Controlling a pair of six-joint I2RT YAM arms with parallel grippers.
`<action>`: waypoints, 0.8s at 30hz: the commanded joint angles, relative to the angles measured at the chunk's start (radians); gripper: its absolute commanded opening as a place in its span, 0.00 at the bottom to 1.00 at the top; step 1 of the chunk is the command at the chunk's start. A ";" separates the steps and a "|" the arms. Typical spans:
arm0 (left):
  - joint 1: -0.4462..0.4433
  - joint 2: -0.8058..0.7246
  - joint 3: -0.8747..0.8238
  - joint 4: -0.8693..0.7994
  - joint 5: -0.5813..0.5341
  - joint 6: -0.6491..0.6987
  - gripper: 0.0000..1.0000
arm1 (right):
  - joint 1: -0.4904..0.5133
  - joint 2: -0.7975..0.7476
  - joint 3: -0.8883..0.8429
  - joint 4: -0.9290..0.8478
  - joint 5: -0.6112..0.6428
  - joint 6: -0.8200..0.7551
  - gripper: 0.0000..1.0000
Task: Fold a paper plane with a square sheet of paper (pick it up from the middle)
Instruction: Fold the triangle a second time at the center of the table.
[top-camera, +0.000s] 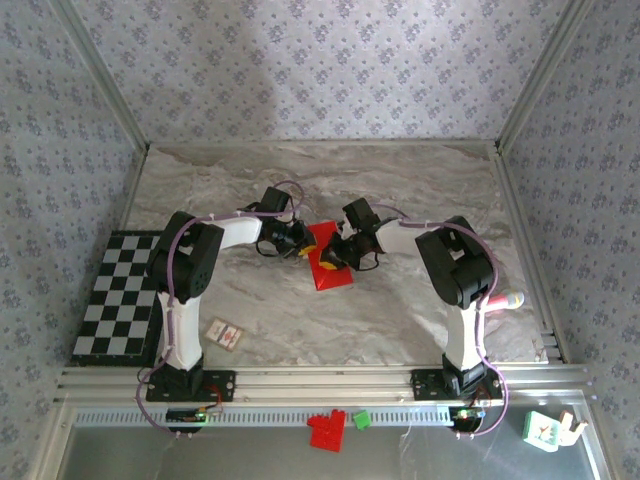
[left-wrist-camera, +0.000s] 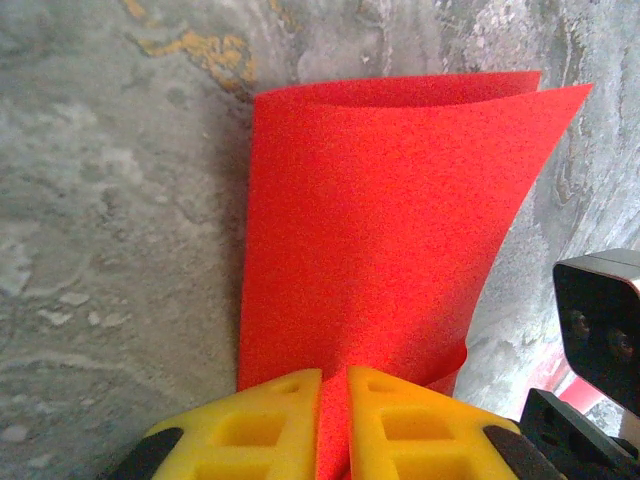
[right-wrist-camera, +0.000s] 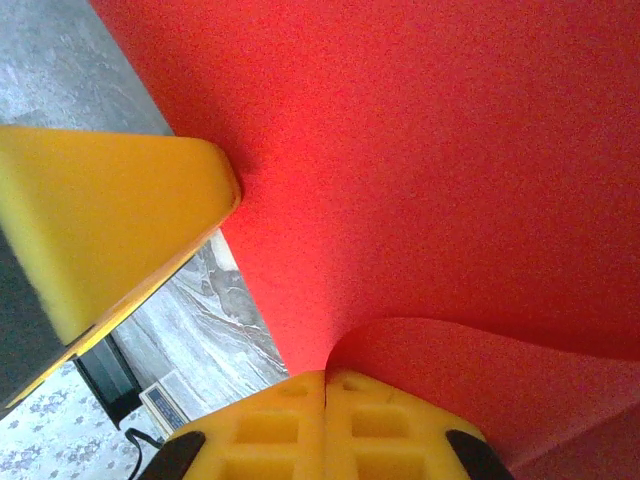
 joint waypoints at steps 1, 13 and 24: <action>-0.008 0.018 0.004 -0.059 -0.003 -0.002 0.16 | 0.006 0.016 0.018 0.000 -0.010 0.003 0.03; -0.009 0.017 -0.001 -0.062 -0.010 -0.005 0.16 | 0.007 0.010 0.002 0.040 -0.005 0.027 0.03; -0.011 0.016 -0.001 -0.062 -0.011 -0.006 0.16 | 0.009 0.019 0.009 0.004 -0.004 0.006 0.03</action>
